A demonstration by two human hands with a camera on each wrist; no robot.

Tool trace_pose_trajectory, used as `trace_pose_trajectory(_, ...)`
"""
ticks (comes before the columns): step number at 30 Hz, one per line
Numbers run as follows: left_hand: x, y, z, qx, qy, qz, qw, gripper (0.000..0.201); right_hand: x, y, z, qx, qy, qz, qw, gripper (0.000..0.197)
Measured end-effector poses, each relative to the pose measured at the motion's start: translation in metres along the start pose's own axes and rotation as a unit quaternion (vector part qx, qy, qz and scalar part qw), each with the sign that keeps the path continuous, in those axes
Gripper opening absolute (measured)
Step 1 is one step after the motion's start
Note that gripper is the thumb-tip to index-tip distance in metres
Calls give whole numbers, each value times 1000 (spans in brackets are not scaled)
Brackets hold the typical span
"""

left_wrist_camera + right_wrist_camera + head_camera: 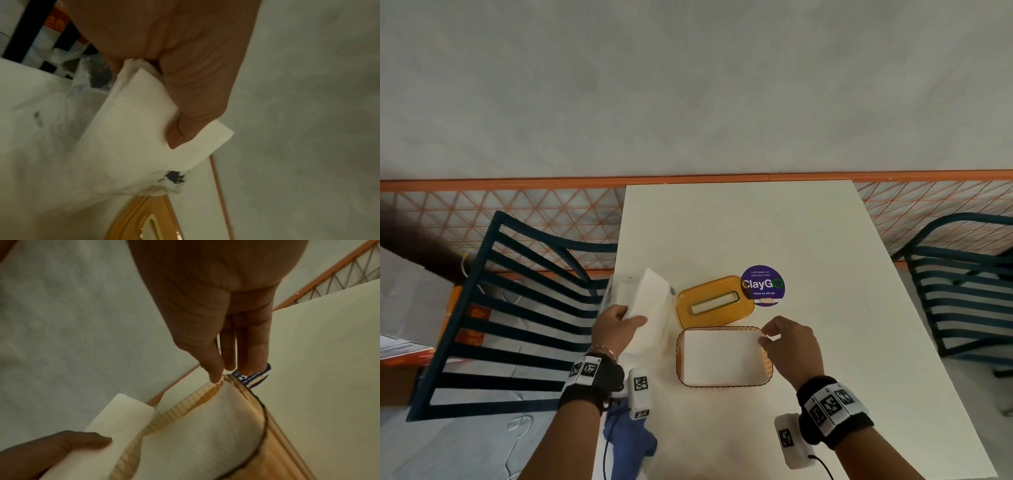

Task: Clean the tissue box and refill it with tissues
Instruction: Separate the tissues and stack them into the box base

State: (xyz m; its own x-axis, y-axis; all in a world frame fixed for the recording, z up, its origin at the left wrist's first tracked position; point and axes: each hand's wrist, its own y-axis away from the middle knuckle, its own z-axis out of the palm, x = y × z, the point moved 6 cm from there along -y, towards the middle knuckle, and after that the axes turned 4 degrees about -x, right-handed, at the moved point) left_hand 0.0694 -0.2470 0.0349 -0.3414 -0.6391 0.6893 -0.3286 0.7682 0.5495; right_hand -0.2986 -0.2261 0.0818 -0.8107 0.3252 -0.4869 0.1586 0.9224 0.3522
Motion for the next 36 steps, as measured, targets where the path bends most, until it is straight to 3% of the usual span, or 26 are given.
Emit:
trace_pose_trajectory(3, 19, 28, -10, -25, 85, 46, 995, 24, -18, 4, -9, -14, -49, -25, 998, 26)
trace_pose_trajectory(6, 50, 67, -7, -109, 171, 95, 975, 30, -41, 8, -8, -105, -149, -56, 982, 54)
trace_pose_trajectory(8, 66, 88, 5, -176, 202, 117, 956, 37, -59, 15, 0, -210, -261, -64, 940, 76)
trace_pose_trajectory(10, 75, 101, 21, -215, 198, 129, 948, 47, -78, 23, 5, -300, -359, -88, 879, 81)
trace_pose_trajectory(12, 76, 108, 40, -237, 179, 138, 945, 48, -93, 30, 2, -334, -415, -128, 836, 73)
trace_pose_trajectory(14, 77, 113, 56, -255, 152, 147, 944, 45, -98, 32, -3, -324, -461, -150, 813, 72)
trace_pose_trajectory(17, 73, 118, 76, -282, 124, 133, 942, 55, -90, 34, -15, -279, -461, -135, 832, 54)
trace_pose_trajectory(22, 77, 119, 92, -246, 49, 160, 955, 56, -79, 40, -19, -252, -392, -144, 873, 36)
trace_pose_trajectory(27, 90, 119, 98, -145, -10, 228, 963, 42, -80, 42, -17, -246, -390, -174, 870, 53)
trace_pose_trajectory(32, 59, 112, 113, -144, 13, 141, 979, 50, -55, 32, -3, -209, -299, -150, 919, 60)
trace_pose_trajectory(36, 48, 111, 120, -141, -17, 137, 980, 50, -46, 31, 3, -196, -255, -152, 935, 38)
